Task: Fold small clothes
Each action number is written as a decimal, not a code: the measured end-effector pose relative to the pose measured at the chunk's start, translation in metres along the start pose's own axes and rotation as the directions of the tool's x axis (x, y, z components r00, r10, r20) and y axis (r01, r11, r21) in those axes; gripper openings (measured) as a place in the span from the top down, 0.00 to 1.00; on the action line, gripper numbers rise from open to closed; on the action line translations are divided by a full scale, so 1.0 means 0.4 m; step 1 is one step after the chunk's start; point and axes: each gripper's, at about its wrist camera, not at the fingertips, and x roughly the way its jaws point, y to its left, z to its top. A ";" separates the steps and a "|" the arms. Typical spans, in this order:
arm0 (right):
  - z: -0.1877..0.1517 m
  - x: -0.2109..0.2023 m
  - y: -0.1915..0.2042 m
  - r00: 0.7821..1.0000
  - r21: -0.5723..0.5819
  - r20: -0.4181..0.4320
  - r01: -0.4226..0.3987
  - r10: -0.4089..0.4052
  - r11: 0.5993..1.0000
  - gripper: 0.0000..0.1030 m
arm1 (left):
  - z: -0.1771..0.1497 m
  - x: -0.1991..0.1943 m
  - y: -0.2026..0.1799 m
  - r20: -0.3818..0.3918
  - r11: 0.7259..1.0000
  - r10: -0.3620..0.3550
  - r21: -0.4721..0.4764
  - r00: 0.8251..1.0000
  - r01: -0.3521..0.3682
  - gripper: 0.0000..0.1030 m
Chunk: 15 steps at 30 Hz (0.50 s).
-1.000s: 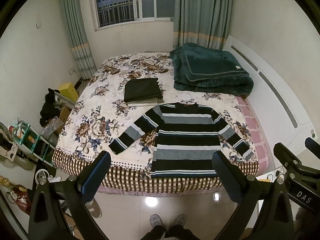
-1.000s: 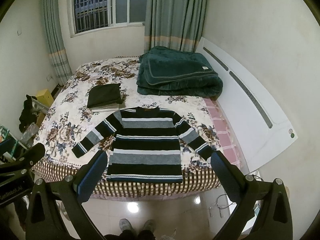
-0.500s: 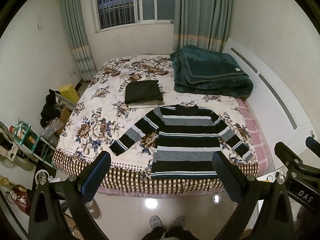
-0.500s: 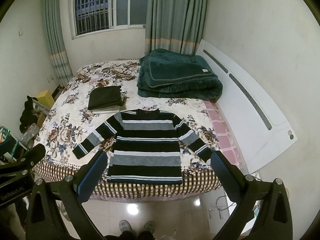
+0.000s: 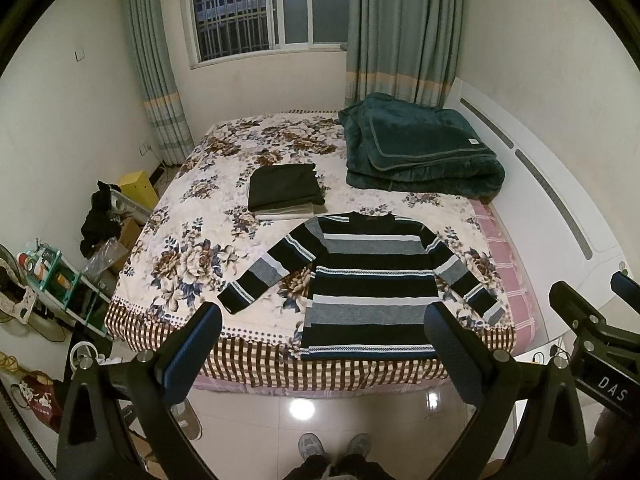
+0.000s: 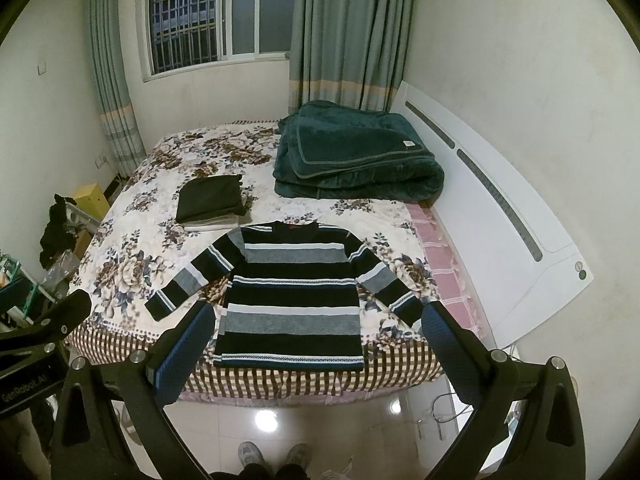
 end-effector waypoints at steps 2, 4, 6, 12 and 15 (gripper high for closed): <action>-0.001 -0.002 -0.002 1.000 0.000 -0.002 -0.003 0.003 1.000 0.00 | 0.003 0.001 -0.002 -0.002 1.000 -0.001 0.000 1.000 0.001 0.00; -0.004 0.000 -0.005 1.000 0.000 0.002 -0.001 0.001 1.000 0.00 | 0.005 -0.001 -0.002 -0.001 1.000 -0.001 0.000 1.000 0.001 0.00; -0.005 0.000 -0.005 1.000 0.001 0.003 -0.002 0.002 1.000 0.00 | 0.001 -0.002 -0.001 0.002 1.000 -0.001 0.000 1.000 0.001 0.00; -0.004 0.001 -0.006 1.000 0.002 0.004 -0.002 0.002 1.000 0.00 | 0.006 -0.001 -0.002 0.004 1.000 -0.002 0.001 1.000 0.002 0.00; -0.006 0.003 -0.006 1.000 0.002 0.005 -0.002 0.002 1.000 0.00 | 0.005 -0.001 -0.002 0.004 1.000 -0.002 0.001 1.000 0.002 0.00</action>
